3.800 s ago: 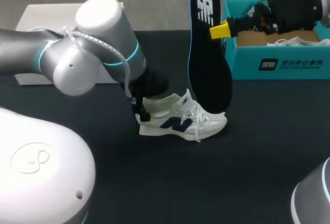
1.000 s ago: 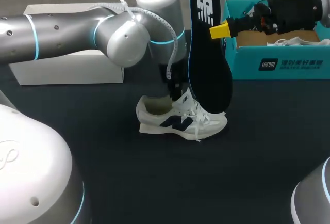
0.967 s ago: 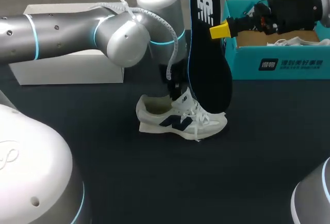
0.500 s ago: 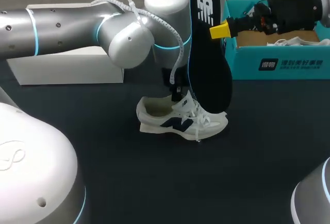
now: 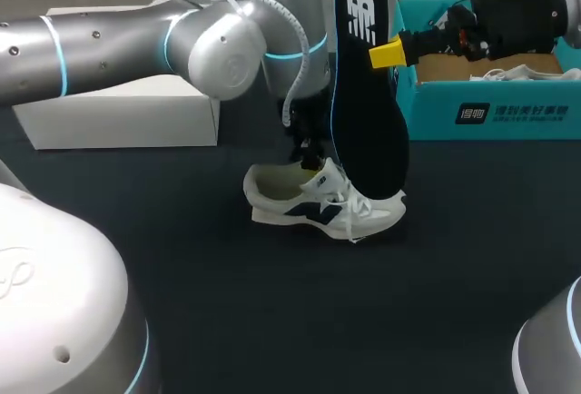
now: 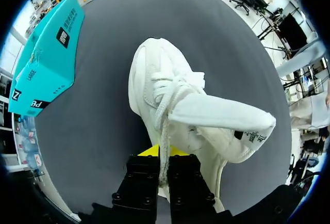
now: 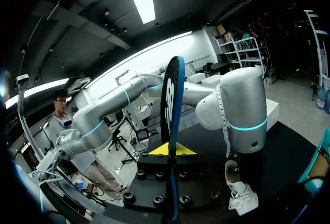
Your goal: Take the shoe out of the shoebox, open the shoe tongue, remove and reinsert the insole, then place the shoe into the shoebox
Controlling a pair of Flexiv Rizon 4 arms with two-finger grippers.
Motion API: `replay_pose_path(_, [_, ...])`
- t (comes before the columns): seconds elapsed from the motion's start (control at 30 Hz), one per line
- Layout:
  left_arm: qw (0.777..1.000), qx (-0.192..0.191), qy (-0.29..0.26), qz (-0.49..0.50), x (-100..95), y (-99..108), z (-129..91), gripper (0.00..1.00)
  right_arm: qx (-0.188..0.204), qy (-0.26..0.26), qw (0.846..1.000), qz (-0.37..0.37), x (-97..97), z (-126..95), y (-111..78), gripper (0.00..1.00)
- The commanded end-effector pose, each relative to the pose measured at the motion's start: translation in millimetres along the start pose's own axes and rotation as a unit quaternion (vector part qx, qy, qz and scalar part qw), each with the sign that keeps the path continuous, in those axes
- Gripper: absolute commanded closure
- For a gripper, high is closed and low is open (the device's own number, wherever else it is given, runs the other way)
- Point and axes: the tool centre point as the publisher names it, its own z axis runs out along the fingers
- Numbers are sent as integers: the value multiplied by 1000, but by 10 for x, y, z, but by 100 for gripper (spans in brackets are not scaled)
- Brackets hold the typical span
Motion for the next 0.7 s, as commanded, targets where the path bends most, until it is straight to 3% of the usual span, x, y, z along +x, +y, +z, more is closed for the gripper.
replay_pose_path(0.03, [963, 72, 129, 223, -90, 21, -70, 100, 2, 0, 1000, 1, -11, 18, 12, 100])
replay_pose_path(0.1, [949, 90, 143, 267, -89, 5, -85, 100, 2, 0, 1000, 1, -11, 18, 12, 100])
replay_pose_path(0.27, [922, 79, 168, 341, -94, -20, -87, 100, 2, 0, 1000, 1, -11, 18, 12, 100])
replay_pose_path(0.47, [891, 54, 159, 421, 10, -146, -180, 100, 2, 0, 1000, 1, -11, 18, 12, 100])
replay_pose_path(0.6, [860, 44, 140, 489, 76, -210, -249, 100, 2, 0, 1000, 1, -11, 18, 12, 100])
replay_pose_path(0.7, [857, 23, 127, 499, 97, -222, -306, 100, 2, 0, 1000, 1, -11, 18, 12, 100])
